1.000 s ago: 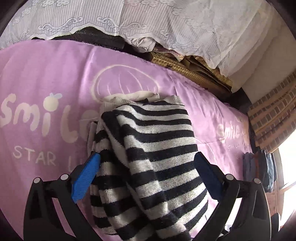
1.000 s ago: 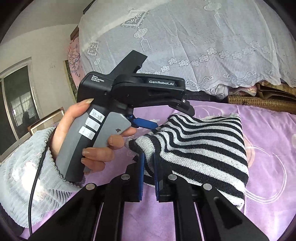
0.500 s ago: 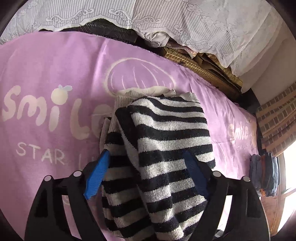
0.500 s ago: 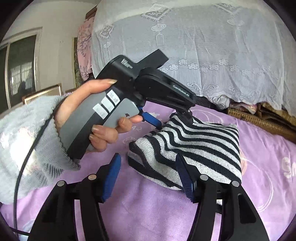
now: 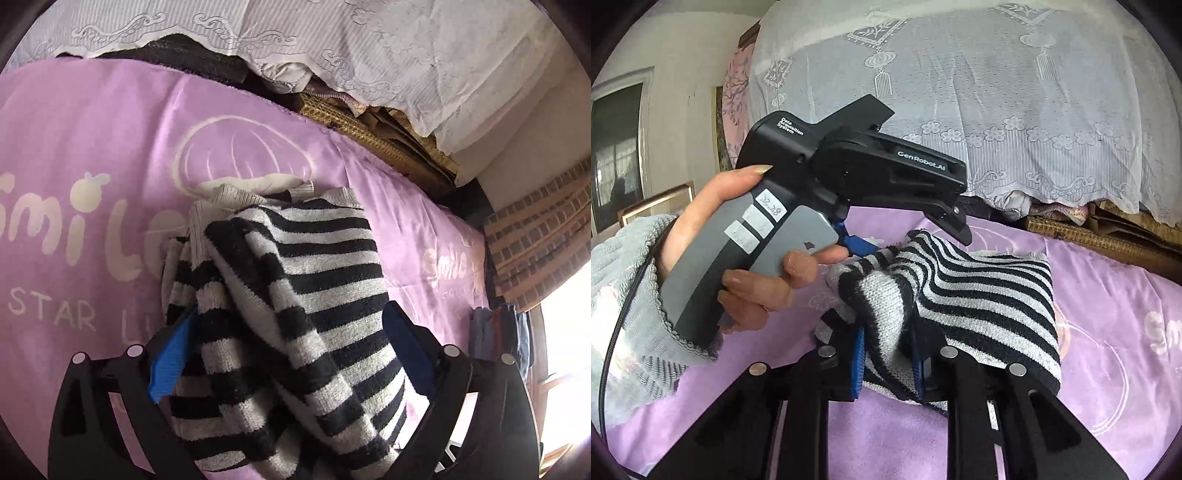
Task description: Fold small clothes
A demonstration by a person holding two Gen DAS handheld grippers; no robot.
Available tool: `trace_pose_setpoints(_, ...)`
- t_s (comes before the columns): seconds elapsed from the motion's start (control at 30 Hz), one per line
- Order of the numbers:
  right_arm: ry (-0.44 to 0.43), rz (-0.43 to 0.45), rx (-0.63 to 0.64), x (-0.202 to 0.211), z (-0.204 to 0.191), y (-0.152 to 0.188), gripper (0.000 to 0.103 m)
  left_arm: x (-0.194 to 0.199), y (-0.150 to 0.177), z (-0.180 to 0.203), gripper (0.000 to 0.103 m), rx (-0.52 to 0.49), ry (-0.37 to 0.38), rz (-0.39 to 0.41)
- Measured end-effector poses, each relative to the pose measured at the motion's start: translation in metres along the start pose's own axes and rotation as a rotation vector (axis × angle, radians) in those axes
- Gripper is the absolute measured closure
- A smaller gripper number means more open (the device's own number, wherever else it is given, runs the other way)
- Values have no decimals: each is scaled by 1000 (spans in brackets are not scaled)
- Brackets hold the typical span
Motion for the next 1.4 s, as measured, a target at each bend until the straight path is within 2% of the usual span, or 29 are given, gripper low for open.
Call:
trace_pose_setpoints(0.03, 11, 11, 7, 2, -1, -2, 82, -2, -2, 5, 11, -18, -7, 3)
trace_pose_setpoints(0.07, 18, 21, 9, 3, 0, -4, 82, -3, -3, 8, 23, -28, -9, 9)
trace_pose_setpoints(0.1, 17, 29, 2, 3, 2, -7, 82, -4, -6, 11, 52, -36, -7, 18)
trace_pose_setpoints(0.13, 18, 39, -7, 4, 4, -10, 83, -4, -8, 12, 63, -40, -4, 19)
trace_pose_setpoints(0.2, 9, 46, -19, 1, 5, -19, 83, 2, -15, 13, 68, -41, 3, 63)
trace_pose_setpoints(0.27, 8, 57, 0, -3, 1, -31, 83, 14, -21, 15, 72, -85, -29, 115)
trace_pose_setpoints(0.4, -5, 90, 39, -17, -20, -59, 83, 50, -42, 7, 73, -116, -102, 230)
trace_pose_setpoints(0.53, -17, 63, 73, -43, -40, -62, 83, 59, -50, -20, 72, -113, -174, 256)
trace_pose_setpoints(0.63, -29, -8, 89, -68, -51, -44, 83, 44, -43, -54, 72, -94, -212, 230)
trace_pose_setpoints(0.73, -53, -134, 81, -97, -57, -8, 83, 12, -22, -98, 70, -36, -234, 149)
trace_pose_setpoints(0.8, -75, -238, 78, -114, -61, 15, 82, -3, -8, -121, 65, 3, -226, 131)
trace_pose_setpoints(0.83, -87, -256, 68, -117, -61, 16, 82, -5, -5, -129, 64, 27, -212, 139)
trace_pose_setpoints(0.9, -94, -261, 53, -118, -60, 17, 81, -4, -3, -132, 64, 53, -178, 155)
trace_pose_setpoints(1.0, -94, -266, 51, -117, -58, 19, 81, -4, -2, -125, 60, -9, -239, 160)
trace_pose_setpoints(1.07, -99, -263, 55, -112, -59, 19, 80, 0, 0, -125, 58, -2, -241, 164)
trace_pose_setpoints(1.1, -111, -252, 53, -105, -58, 16, 76, 6, 1, -126, 56, 20, -226, 171)
trace_pose_setpoints(1.23, -147, -199, 34, -72, -45, 1, 75, 48, 1, -131, 57, 93, -194, 273)
trace_pose_setpoints(1.3, -135, -163, 22, -57, -31, -11, 75, 70, 1, -127, 57, 122, -134, 319)
trace_pose_setpoints(1.4, -111, -120, -28, -39, -5, -32, 75, 88, 2, -107, 57, 104, -83, 349)
Point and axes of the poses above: each gripper's, at about its wrist camera, not at the fingertips, and x roughly against the way its jaws point, z to its right, y to its underside, the point moved 7 cm from there along -x, roughly the way its jaws point, and after that the axes turned 5 degrees about z, right-handed, at the moved point
